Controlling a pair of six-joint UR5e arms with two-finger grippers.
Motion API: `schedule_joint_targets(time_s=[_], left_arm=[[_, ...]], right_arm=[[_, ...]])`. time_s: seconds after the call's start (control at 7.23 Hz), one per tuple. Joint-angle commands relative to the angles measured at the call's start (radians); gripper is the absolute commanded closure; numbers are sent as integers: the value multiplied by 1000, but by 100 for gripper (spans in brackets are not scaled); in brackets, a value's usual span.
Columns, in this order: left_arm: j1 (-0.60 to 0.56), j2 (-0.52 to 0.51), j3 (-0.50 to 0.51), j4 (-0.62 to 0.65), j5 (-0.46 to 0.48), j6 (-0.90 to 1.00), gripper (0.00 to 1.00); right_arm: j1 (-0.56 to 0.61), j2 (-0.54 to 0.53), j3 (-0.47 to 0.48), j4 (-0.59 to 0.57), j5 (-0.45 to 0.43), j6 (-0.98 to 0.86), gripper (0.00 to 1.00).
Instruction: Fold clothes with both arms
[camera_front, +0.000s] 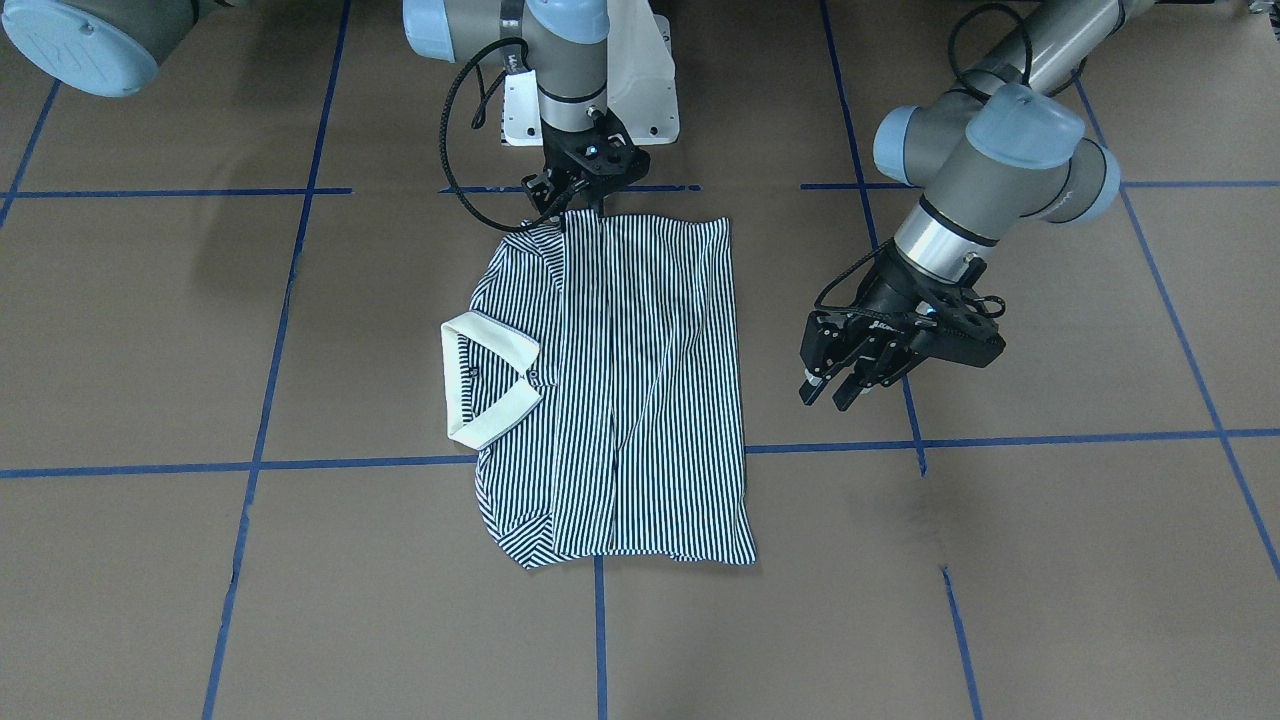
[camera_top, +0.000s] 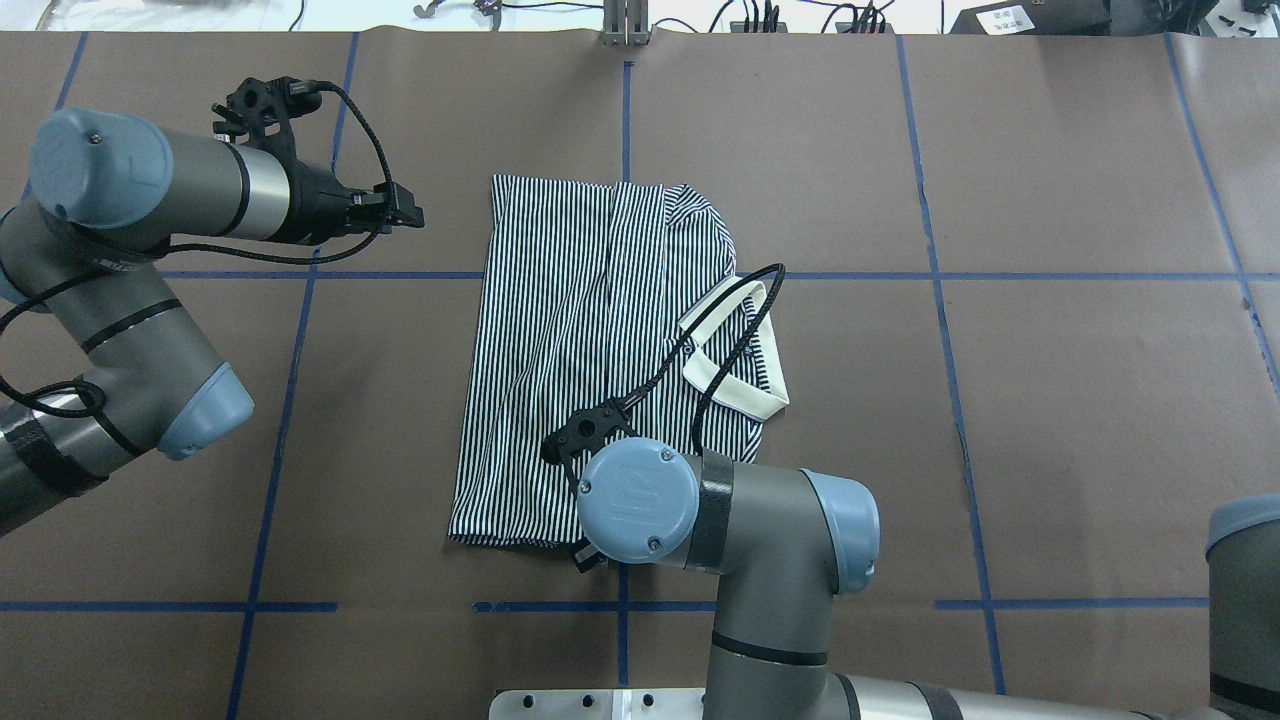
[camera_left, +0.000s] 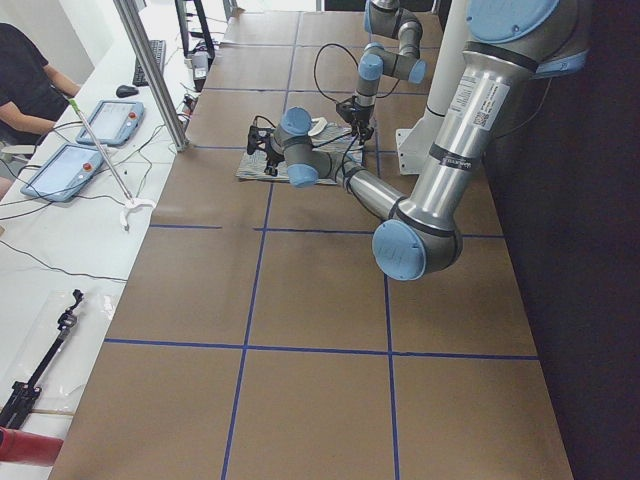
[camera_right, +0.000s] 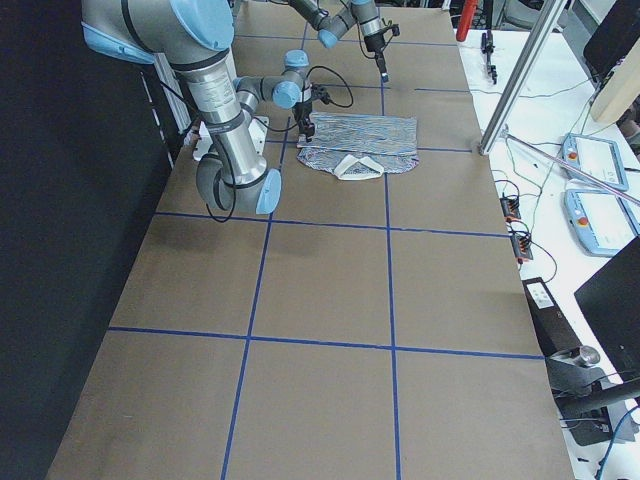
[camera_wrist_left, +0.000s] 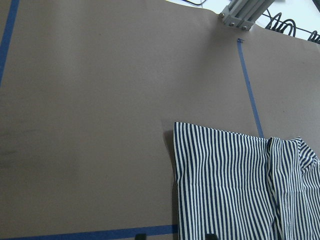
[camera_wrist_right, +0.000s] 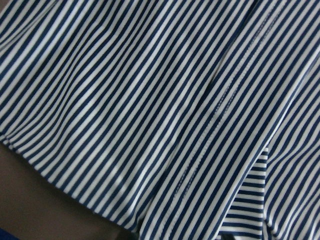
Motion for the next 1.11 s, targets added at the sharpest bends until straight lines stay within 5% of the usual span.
schedule_joint_targets(time_s=[0.0, 0.42, 0.83, 0.97], left_arm=[[0, 0, 1, 0, -1, -5, 50], [2, 0, 7, 0, 1, -21, 50], [2, 6, 5, 0, -1, -21, 50], [2, 6, 4, 0, -1, -21, 50]], right_arm=[[-18, 6, -9, 0, -20, -9, 38], [-33, 21, -27, 0, -43, -9, 49], [-33, 20, -36, 0, -60, -10, 100], [-32, 21, -36, 0, -62, -26, 100]])
